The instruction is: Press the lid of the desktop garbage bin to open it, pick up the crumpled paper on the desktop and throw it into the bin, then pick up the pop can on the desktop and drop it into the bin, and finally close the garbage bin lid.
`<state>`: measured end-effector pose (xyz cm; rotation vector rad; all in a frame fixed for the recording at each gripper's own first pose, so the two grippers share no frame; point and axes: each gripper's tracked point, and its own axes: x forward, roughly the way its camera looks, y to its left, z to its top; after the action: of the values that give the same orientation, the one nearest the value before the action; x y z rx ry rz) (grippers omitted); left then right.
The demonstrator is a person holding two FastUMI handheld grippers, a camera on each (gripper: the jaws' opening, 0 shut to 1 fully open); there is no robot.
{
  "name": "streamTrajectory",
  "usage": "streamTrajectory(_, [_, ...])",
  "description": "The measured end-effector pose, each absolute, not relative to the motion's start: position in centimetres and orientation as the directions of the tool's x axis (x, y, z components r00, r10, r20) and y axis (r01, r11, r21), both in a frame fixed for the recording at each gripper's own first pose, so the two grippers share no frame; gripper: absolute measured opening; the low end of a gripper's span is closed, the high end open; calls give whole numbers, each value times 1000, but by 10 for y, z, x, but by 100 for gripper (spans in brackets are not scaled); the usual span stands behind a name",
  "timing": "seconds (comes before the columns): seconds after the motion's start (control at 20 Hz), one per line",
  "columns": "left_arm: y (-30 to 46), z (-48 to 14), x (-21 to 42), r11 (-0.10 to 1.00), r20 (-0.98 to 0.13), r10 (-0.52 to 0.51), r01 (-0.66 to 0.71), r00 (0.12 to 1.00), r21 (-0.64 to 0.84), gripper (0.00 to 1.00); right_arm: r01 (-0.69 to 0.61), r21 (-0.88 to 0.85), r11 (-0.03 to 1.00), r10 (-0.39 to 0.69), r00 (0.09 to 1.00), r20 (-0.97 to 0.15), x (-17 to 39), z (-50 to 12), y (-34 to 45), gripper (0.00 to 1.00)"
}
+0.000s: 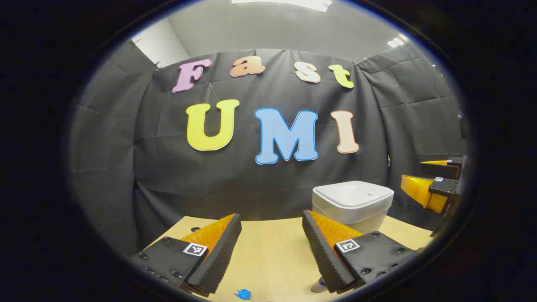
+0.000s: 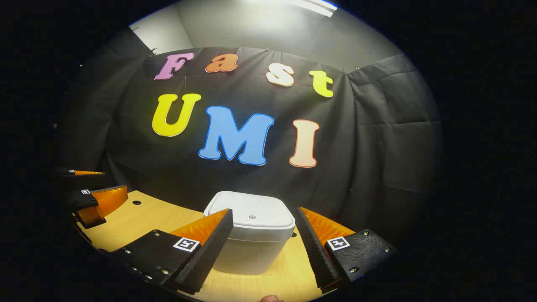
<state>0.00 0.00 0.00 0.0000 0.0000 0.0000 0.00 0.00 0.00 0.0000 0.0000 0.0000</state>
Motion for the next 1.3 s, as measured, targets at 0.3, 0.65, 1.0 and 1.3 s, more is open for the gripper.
streamTrajectory(0.3, [1,0,0,1000,0,3,-3,1000,-1,100,3,7,1000,-3,1000,-5,-1,0,-4,95])
streamTrajectory(0.65, [5,-3,-6,1000,-5,18,-18,1000,-6,100,-7,12,1000,7,1000,-22,-2,-4,1,95])
streamTrajectory(1.0, [10,1,-8,999,17,40,-40,999,9,94,-13,28,1000,14,999,-38,-1,-3,5,95])
streamTrajectory(1.3, [12,2,-7,999,33,45,-46,998,26,95,-26,36,999,28,997,-67,2,-8,10,95])
